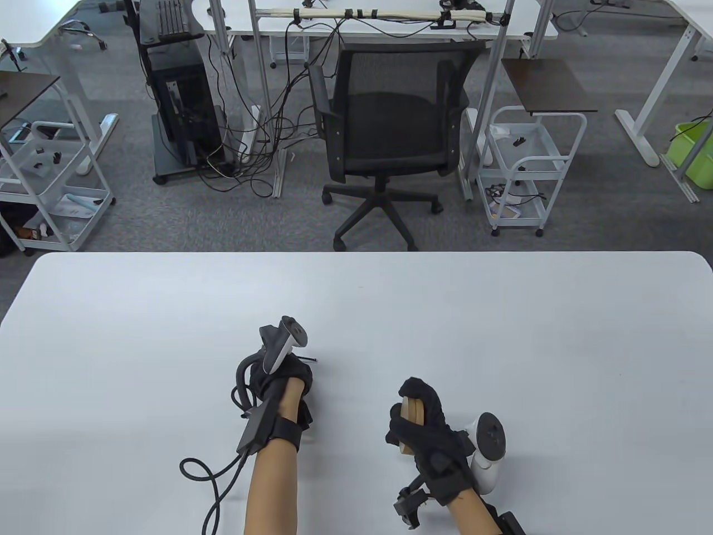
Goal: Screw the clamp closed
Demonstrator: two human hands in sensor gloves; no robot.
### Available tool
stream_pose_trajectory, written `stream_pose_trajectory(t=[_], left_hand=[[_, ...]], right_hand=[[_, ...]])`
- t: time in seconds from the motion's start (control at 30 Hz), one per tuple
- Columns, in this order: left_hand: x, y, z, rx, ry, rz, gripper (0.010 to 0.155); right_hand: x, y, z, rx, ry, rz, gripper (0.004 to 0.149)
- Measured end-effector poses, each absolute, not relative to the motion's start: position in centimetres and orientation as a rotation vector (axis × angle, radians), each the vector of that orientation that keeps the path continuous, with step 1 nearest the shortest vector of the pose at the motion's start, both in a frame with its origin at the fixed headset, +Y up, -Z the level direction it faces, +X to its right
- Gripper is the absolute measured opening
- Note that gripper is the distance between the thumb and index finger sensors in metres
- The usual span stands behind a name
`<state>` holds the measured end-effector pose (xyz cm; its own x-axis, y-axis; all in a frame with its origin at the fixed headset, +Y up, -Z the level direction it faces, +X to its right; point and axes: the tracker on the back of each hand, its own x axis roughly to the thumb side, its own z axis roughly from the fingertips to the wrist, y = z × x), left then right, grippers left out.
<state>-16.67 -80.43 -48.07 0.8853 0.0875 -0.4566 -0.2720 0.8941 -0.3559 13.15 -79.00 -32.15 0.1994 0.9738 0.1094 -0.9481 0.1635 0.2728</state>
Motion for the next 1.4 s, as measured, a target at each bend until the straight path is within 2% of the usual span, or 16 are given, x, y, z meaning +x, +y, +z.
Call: stream_pose_trajectory(t=[0.07,0.13,0.17,0.3,0.33,0.4,0.5,0.73,0.83,1.1,1.4], left_hand=[[-16.1,-80.5,-48.1,-0.391,0.442,0.188,0.078],[-15.5,-80.7,-48.2,-0.357,0.397,0.107,0.058],[-15.3,-80.4,-48.3,-0.384,0.387,0.039,0.058],[-15.2,-80.6,-48.4,-0.391,0.383,0.027,0.054],[-15.3,-80.3,-48.3,-0.360,0.380,0.048,0.049],[-15.6,-79.7,-48.2,-0.385,0.377,0.123,0.040],[-16.9,-78.6,-47.5,-0.417,0.362,0.289,0.041],[-19.5,-75.6,-44.4,-0.347,0.335,0.813,0.045],[-20.1,-75.3,-42.9,-0.307,0.299,0.936,0.044],[-20.1,-77.0,-39.2,-0.144,0.218,1.438,0.038],[-17.4,-79.5,-35.3,0.002,0.160,1.932,0.039]], right_hand=[[13.1,-79.0,-32.1,0.310,0.099,1.376,0.080],[13.0,-79.0,-32.1,0.310,0.100,1.369,0.080],[13.1,-79.0,-32.0,0.309,0.099,1.364,0.080],[13.3,-78.7,-32.1,0.314,0.089,1.352,0.080],[13.5,-78.6,-32.1,0.315,0.082,1.345,0.080],[13.7,-78.5,-32.2,0.315,0.078,1.339,0.080],[14.0,-78.6,-32.3,0.305,0.074,1.342,0.080],[14.4,-78.7,-32.5,0.284,0.063,1.346,0.080],[14.4,-78.7,-32.4,0.287,0.058,1.349,0.080],[14.3,-78.8,-32.4,0.294,0.073,1.360,0.078],[13.7,-79.2,-32.5,0.313,0.138,1.319,0.072]])
